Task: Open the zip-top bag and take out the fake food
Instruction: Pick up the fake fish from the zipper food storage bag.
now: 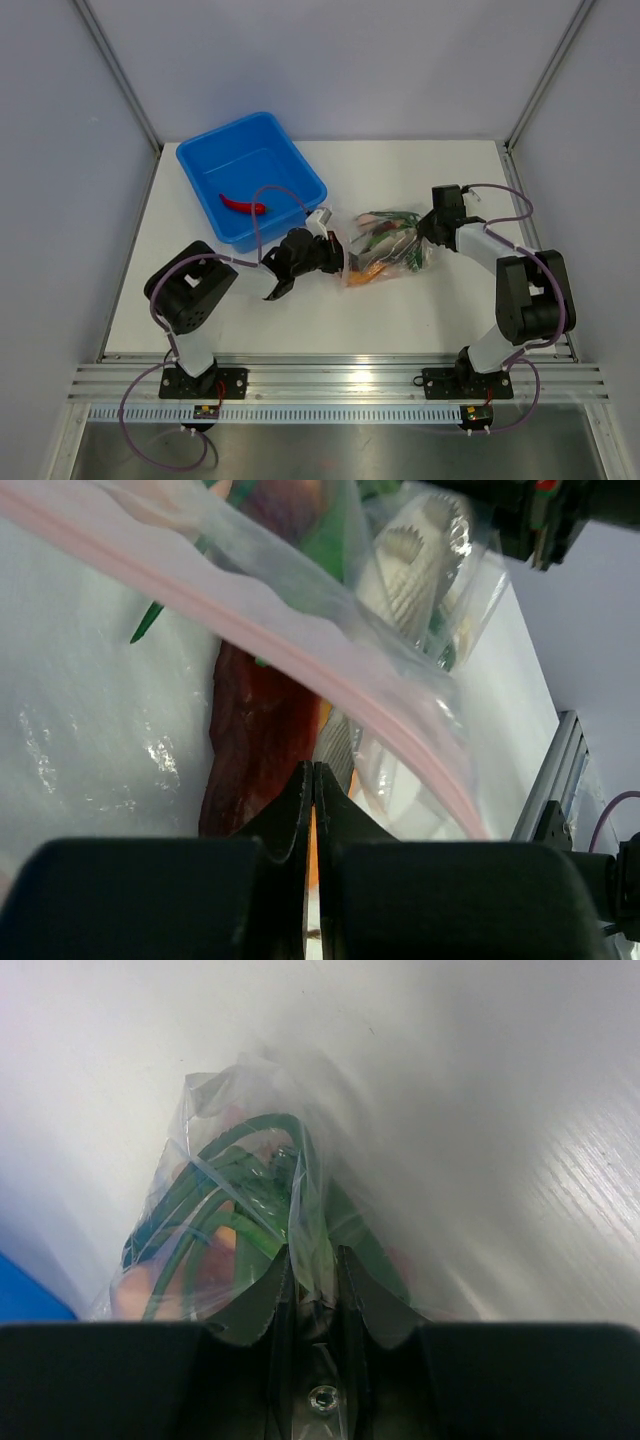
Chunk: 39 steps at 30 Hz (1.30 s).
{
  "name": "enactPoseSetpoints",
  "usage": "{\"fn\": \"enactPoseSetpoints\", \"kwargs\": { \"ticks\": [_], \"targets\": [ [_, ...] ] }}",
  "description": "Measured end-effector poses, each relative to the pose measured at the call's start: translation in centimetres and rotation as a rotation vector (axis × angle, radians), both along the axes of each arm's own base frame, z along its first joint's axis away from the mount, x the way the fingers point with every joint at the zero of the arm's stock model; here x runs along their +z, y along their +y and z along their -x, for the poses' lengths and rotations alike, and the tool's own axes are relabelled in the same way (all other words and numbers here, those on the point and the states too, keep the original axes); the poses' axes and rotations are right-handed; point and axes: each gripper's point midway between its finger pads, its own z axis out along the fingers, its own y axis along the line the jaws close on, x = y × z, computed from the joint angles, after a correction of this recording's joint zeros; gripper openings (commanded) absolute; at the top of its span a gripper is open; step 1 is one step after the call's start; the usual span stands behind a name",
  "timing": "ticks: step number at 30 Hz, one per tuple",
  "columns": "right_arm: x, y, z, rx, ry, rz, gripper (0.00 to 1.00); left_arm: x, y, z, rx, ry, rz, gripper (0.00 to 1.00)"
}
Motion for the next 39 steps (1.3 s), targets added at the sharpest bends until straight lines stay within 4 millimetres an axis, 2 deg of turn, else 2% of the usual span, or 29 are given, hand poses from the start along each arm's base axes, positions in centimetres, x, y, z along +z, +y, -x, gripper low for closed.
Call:
{"fn": "enactPoseSetpoints", "kwargs": {
  "ticks": [5, 9, 10, 15, 18, 19, 22, 23, 25, 32, 39],
  "targets": [
    [-0.1, -0.1, 0.6, -0.034, 0.014, -0.019, 0.00, 2.0, 0.6, -0.2, 0.023, -0.068, 0.006, 0.00],
    [-0.2, -0.1, 1.0, -0.054, 0.025, -0.036, 0.02, 1.9, 1.3, 0.0, 0.035, -0.079, -0.010, 0.00],
    [-0.2, -0.1, 1.1, -0.058, 0.029, -0.041, 0.07, 1.9, 1.4, 0.0, 0.036, -0.079, -0.012, 0.00],
    [-0.2, 0.0, 1.1, -0.061, 0.033, -0.046, 0.16, 2.0, 2.0, -0.2, 0.046, -0.085, -0.015, 0.00],
    [-0.2, -0.3, 1.1, -0.059, 0.031, -0.038, 0.34, 1.8, 2.3, -0.4, 0.051, -0.082, -0.025, 0.00],
    [-0.2, -0.5, 1.0, -0.062, 0.031, -0.035, 0.34, 1.5, 2.4, -0.4, 0.053, -0.077, -0.032, 0.00],
    [-0.3, -1.2, 1.0, -0.067, 0.032, -0.024, 0.26, 0.8, 2.9, -0.2, 0.056, -0.057, -0.053, 0.00],
    [-0.3, -1.3, 1.0, -0.069, 0.032, -0.023, 0.16, 0.6, 3.0, -0.1, 0.057, -0.053, -0.057, 0.00],
    [-0.2, -1.4, 0.9, -0.074, 0.030, -0.020, 0.11, 0.4, 3.1, -0.1, 0.061, -0.049, -0.063, 0.00],
    [0.0, -2.1, 1.1, -0.114, 0.029, -0.003, 0.11, 0.3, 3.4, 0.0, 0.071, -0.048, -0.072, 0.00],
    [0.3, -3.1, 1.8, -0.173, 0.025, 0.013, 0.10, 0.5, 4.8, 0.3, 0.113, -0.060, -0.082, 0.00]
  ]
}}
